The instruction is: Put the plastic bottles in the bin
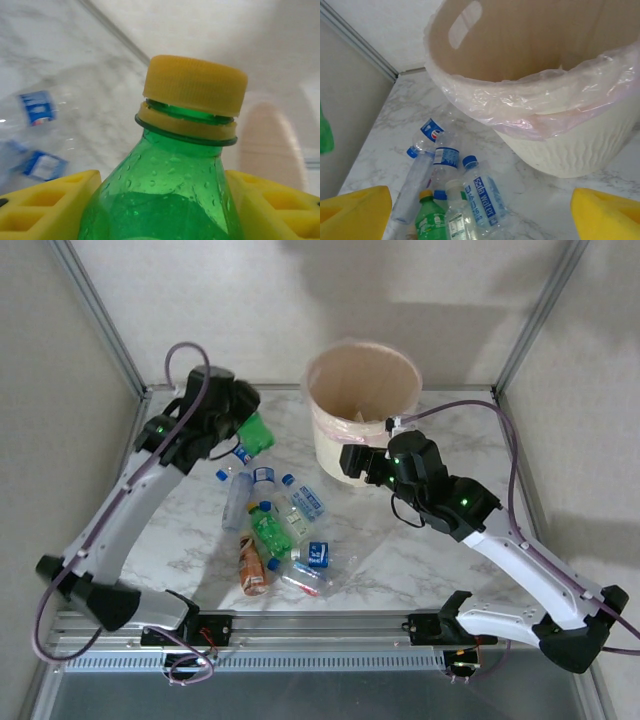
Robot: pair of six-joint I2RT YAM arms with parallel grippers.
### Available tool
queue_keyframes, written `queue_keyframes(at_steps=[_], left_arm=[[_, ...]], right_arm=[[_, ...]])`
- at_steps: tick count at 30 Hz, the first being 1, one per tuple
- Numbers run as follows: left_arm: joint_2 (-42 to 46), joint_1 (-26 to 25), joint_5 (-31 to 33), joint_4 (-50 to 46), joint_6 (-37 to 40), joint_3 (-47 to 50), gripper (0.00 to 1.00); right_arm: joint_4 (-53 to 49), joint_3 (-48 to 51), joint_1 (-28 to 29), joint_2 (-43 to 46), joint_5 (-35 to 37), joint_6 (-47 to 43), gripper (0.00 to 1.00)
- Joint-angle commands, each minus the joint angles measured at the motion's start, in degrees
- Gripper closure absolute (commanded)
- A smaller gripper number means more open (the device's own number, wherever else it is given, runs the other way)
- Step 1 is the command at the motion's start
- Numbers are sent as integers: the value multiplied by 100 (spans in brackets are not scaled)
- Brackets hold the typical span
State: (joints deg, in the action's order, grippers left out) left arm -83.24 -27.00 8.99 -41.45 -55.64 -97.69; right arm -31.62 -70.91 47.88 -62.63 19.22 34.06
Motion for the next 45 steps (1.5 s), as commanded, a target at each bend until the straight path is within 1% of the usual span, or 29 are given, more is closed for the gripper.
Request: queue_keyframes(at_steps=[1,4,6,10,16,19,20,26,30,33,36,39,42,45], left_arm=[[-740,-303,-255,493,105,-984,38],[-1441,-448,-479,711,-46,-1907,38],[-1818,-522,-540,986,-111,-2354,38],[-2557,-543,-732,1220,-239,-3115,38],[-3411,-637,-931,1254,-279,-3857,38],[-3557,-682,-925,1269,-213,-3942,36],[-3583,-692,-939,1284,-181,-3942,34],[-3556,-723,-920,1376,28,-3952,12],[-3444,-719,-835,1390,172,-3956,2],[-3320,-719,-757,1355,405,-3953,1],[-3083,-719,-542,1214,772,-3938,0],[-2671,-688,-285,1144,1226,-3709,0],[-1991,-589,-130,1361,1575,-2919,0],[-1209,-379,-160,1648,1745,-1892,0]], right_arm=[[-394,-123,-38,177,333,-10,7],[-637,-110,-33,304,477,68,7],[-741,-49,-37,424,560,141,7],[-806,128,-33,664,609,288,7],[-890,320,-33,814,565,477,7],[-899,367,-34,867,565,522,7],[-901,376,-41,874,557,531,7],[-869,408,-34,801,435,540,7],[-815,403,-39,751,334,490,7],[-698,421,-34,696,158,373,6],[-589,449,-33,560,-236,163,6],[-559,508,39,384,-509,19,5],[-442,630,178,234,-680,-57,5],[-305,754,374,46,-804,-148,5]])
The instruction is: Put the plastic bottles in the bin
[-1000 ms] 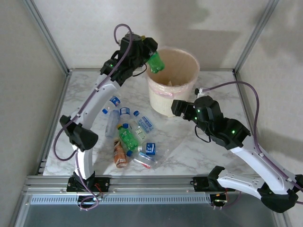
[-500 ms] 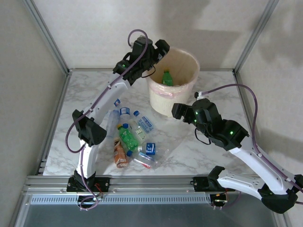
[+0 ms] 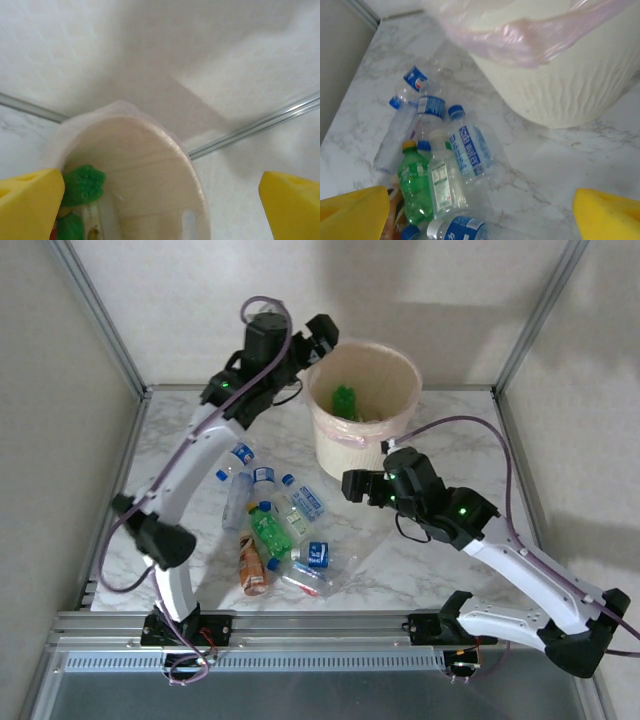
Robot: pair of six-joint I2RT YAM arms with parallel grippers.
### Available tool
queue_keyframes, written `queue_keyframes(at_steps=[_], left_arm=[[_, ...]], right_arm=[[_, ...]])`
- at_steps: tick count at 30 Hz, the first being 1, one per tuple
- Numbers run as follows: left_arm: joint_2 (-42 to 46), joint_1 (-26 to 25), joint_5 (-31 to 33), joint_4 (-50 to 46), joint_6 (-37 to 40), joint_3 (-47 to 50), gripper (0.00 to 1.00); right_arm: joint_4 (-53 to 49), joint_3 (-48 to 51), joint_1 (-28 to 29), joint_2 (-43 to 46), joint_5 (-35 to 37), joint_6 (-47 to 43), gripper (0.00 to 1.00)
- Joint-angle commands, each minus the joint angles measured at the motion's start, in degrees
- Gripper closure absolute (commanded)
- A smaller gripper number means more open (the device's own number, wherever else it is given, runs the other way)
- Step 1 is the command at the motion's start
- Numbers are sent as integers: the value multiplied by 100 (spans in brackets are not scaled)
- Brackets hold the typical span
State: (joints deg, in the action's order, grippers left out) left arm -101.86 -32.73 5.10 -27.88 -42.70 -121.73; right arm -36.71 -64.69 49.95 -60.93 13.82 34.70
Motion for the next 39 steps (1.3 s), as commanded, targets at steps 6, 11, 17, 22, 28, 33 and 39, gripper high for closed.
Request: queue_keyframes(at_steps=[6,11,17,22,28,33,39], left_arm=[[2085,660,254,368,758,2614,0],[2919,1050,241,110,857,4048,2],[3401,1120,306,-154,880,5054,4],[3498,1224,320,-98,671,5520,7],[3478,1369,235,-26,321,5830,11],[3535,1516,60,-1,174,6012,12],[3499,1611,-248,115,105,6091,11]], right_arm=[[313,194,508,-648,-140,-251,6],[586,256,627,-928,-247,-242,7],[532,435,849,-1067,-568,-336,11],[367,544,1491,-1214,-705,-393,14],[116,618,2202,-1587,-667,-339,14],[150,755,2262,-1668,-722,-296,13],[-510,668,1950,-1904,410,-389,5]])
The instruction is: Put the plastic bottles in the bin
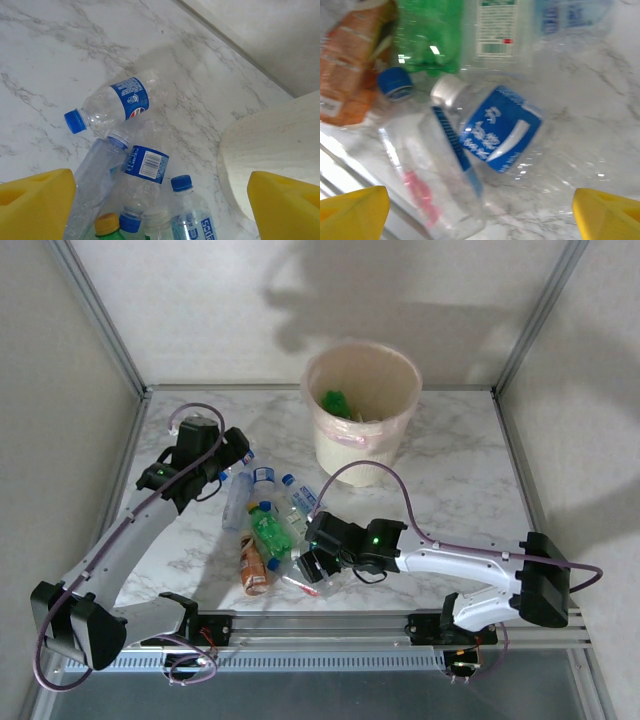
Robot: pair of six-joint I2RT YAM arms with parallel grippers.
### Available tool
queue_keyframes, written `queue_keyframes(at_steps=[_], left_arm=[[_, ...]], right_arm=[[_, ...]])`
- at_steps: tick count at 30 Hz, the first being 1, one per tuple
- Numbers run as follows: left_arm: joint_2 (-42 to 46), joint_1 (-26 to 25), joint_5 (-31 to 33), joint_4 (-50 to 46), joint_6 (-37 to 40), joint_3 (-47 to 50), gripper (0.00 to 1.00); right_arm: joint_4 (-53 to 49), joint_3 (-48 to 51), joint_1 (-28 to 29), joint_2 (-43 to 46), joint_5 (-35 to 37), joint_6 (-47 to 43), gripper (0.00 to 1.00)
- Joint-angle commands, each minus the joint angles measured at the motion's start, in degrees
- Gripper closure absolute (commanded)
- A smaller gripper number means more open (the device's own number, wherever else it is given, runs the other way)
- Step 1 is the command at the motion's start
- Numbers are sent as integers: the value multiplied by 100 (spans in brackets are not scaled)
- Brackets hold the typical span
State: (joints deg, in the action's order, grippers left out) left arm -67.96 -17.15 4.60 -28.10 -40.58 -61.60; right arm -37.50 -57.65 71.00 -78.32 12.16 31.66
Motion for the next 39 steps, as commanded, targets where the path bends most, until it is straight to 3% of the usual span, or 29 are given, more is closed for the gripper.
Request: queue_keyframes(at_steps=[1,17,31,39], left_arm=[[106,45,-229,159,-106,78,11],[165,198,-345,224,-64,179,11],[170,269,-431,315,-117,324,11],[202,289,-436,349,-152,342,11]], right_arm=[[-464,-35,-211,-225,594,-134,4],[125,24,-557,-1201,456,-550,1],[152,65,-862,-782,90,-341,1],[-302,-515,-826,-898,133,-866,1]])
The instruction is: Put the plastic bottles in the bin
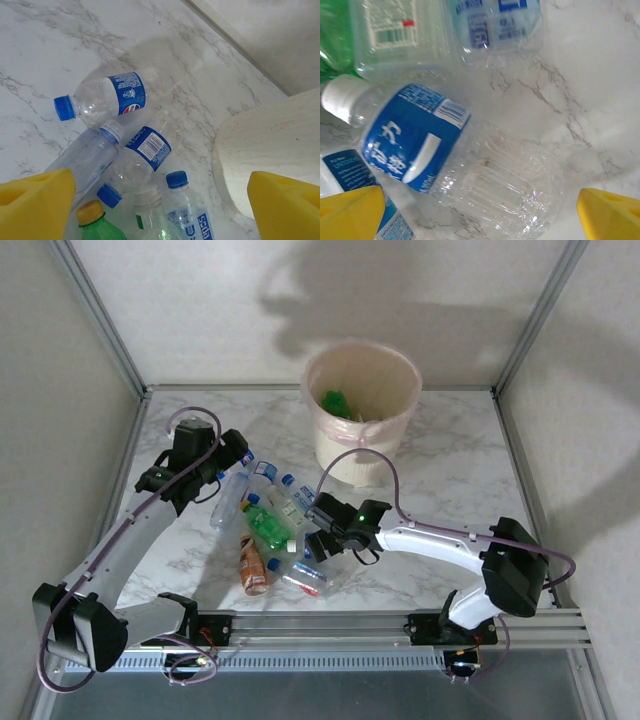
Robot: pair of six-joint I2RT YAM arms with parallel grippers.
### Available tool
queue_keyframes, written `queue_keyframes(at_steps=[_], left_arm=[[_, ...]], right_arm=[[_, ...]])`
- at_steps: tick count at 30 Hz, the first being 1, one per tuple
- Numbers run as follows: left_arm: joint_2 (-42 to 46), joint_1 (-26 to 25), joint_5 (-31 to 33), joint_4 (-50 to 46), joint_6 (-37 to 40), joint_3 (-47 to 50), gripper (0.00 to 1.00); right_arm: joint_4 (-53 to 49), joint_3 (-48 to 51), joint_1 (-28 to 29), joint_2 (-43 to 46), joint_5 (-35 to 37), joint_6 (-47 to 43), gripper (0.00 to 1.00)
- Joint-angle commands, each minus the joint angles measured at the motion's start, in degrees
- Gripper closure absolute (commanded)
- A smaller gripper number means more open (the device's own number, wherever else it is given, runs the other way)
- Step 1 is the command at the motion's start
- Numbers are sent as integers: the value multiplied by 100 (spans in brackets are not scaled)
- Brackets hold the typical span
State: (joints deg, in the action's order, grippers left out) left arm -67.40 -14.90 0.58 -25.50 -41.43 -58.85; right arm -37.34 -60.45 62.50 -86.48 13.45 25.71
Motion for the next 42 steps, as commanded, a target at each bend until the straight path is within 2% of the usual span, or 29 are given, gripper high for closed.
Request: queue_keyframes(at_steps=[1,7,21,35,42], left_arm=[[154,66,-30,89,-67,75,11],[165,121,-49,106,-73,111,11],[165,206,-198,121,-92,102,11],[261,215,-286,157,-199,269,12],[278,231,-251,135,-217,273,12]], right_arm=[[-376,-250,41,-165,-21,-337,1],[-553,-451,184,-799,286,-665,1],[-178,-701,124,-1435,288,-1164,1],[417,-398,-50,-1609,-285,-1415,1],[630,-266,-135,-1609,-384,-1412,12]])
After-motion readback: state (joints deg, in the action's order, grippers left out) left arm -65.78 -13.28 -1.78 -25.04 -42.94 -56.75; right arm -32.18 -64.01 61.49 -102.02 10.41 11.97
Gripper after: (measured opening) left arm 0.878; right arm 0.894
